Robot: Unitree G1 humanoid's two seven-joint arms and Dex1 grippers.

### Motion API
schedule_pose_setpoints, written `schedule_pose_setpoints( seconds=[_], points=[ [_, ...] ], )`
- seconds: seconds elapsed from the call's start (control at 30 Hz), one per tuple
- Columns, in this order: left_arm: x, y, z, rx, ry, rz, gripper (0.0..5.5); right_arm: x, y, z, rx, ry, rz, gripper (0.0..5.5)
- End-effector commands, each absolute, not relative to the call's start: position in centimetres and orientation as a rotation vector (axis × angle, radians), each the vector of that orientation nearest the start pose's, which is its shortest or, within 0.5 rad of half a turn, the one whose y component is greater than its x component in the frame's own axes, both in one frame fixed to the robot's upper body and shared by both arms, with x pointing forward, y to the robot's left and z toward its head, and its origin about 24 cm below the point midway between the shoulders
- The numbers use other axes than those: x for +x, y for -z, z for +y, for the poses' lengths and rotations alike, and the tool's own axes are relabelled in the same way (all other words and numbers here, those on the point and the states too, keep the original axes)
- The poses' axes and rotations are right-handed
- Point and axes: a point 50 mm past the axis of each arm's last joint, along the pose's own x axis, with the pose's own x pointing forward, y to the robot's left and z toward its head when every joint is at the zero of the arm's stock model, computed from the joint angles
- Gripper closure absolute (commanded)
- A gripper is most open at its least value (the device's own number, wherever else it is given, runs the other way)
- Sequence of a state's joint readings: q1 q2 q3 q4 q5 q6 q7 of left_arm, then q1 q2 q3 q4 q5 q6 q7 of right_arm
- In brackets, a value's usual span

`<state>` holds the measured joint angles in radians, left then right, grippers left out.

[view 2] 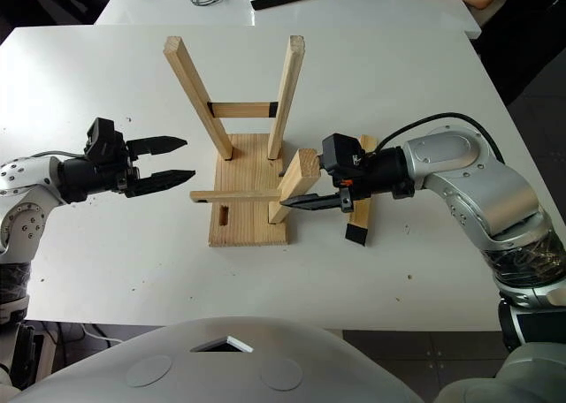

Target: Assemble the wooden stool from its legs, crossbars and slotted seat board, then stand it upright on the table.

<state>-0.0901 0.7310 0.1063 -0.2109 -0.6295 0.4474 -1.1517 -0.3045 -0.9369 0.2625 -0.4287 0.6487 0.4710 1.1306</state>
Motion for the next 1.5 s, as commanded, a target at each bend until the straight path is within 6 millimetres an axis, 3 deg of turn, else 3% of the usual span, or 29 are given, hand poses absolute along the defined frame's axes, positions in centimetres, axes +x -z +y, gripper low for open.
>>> schedule_pose_setpoints(
  seconds=[0.03, 0.23, 0.27, 0.47, 0.63, 0.73, 0.9, 0.97, 1.07, 1.27, 1.5],
  points=[
    [23.4, -12.9, 21.3, 0.030, 1.189, 0.184, 2.03, 17.3, -5.1, -16.9, -0.276, -1.507, 0.862, 3.50],
    [23.6, -12.9, 21.3, 0.026, 1.173, 0.177, 2.03, 17.6, -6.4, -16.2, -0.306, -1.485, 0.758, 3.50],
    [23.7, -12.9, 21.3, 0.024, 1.171, 0.174, 2.03, 18.2, -6.7, -16.1, -0.303, -1.440, 0.731, 3.13],
    [24.2, -13.2, 21.8, -0.004, 1.138, 0.160, 2.03, 19.8, -7.2, -17.9, -0.373, -1.217, 0.690, 2.21],
    [23.7, -12.9, 22.9, 0.002, 1.103, 0.177, 2.03, 18.6, -9.1, -20.2, -0.385, -1.051, 0.633, 2.19],
    [23.0, -12.6, 23.6, 0.009, 1.071, 0.192, 2.03, 17.0, -9.4, -21.0, -0.362, -0.860, 0.605, 1.99],
    [18.7, -10.2, 26.0, 0.086, 1.050, 0.377, 2.03, 14.4, -8.4, -20.3, -0.182, -0.440, 0.599, 1.32],
    [17.0, -9.5, 27.3, 0.128, 1.042, 0.463, 2.03, 13.7, -8.6, -19.7, -0.125, -0.351, 0.591, 1.01],
    [14.7, -8.5, 28.6, 0.199, 1.066, 0.578, 2.03, 13.1, -9.0, -19.6, -0.136, -0.233, 0.576, 1.01],
    [14.3, -6.3, 25.7, 0.210, 1.168, 0.574, 2.03, 13.3, -7.9, -20.5, -0.149, -0.064, 0.589, 1.01],
    [12.4, -5.2, 23.7, 0.139, 1.255, 0.598, 2.03, 12.1, -5.1, -20.2, -0.044, -0.051, 0.725, 1.01]
  ],
)
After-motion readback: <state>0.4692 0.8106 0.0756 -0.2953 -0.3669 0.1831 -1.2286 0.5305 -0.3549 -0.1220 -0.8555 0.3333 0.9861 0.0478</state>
